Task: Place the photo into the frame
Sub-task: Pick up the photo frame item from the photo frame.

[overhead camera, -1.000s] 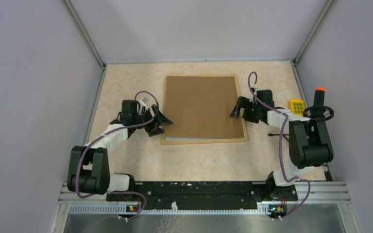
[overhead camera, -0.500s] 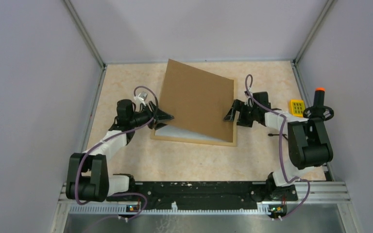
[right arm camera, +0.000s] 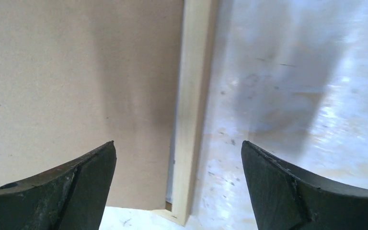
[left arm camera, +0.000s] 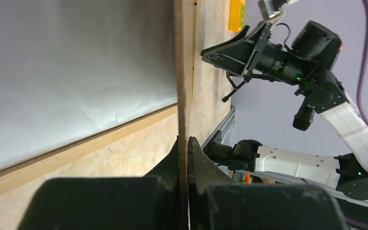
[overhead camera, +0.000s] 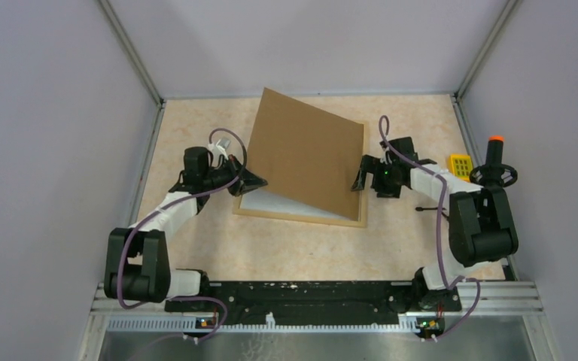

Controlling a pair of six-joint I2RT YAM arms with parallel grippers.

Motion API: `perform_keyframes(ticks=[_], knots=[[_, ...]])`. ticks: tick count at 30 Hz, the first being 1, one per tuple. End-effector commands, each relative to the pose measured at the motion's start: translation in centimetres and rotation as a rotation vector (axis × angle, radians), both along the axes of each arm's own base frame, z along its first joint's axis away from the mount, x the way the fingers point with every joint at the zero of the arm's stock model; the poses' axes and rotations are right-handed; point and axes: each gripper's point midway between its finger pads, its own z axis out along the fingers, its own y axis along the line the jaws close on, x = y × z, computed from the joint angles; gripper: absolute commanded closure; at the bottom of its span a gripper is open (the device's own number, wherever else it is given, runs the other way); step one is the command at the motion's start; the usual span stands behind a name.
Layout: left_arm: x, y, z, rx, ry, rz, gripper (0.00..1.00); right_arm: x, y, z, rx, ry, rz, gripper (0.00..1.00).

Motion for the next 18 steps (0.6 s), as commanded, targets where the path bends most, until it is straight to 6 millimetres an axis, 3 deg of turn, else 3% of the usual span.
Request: perform_keyframes(ticks=[1,8,14,18], knots=[[1.3,0.3,2.4,-0.014,-0.133,-0.027,1.0,1.3,-3.2,4.8,-0.194,-0.089,-0.052,0.01],[1.7,2.8,6.7,-0.122,-0.204,-0.006,1.0,2.4,-0.3,11.7,0.018,-0.187,-0.103,0.01],[1.1,4.0,10.5,-0.234,-0.25,-0.021,1.0,3.0,4.1,14.9,0.328,-0.177,-0.087,0.01],[0.3,3.9,12.2,-0.3,-0.273,-0.026,1.0,3.5,5.6,16.6,0.465,-0.186,-0.109,0.01]])
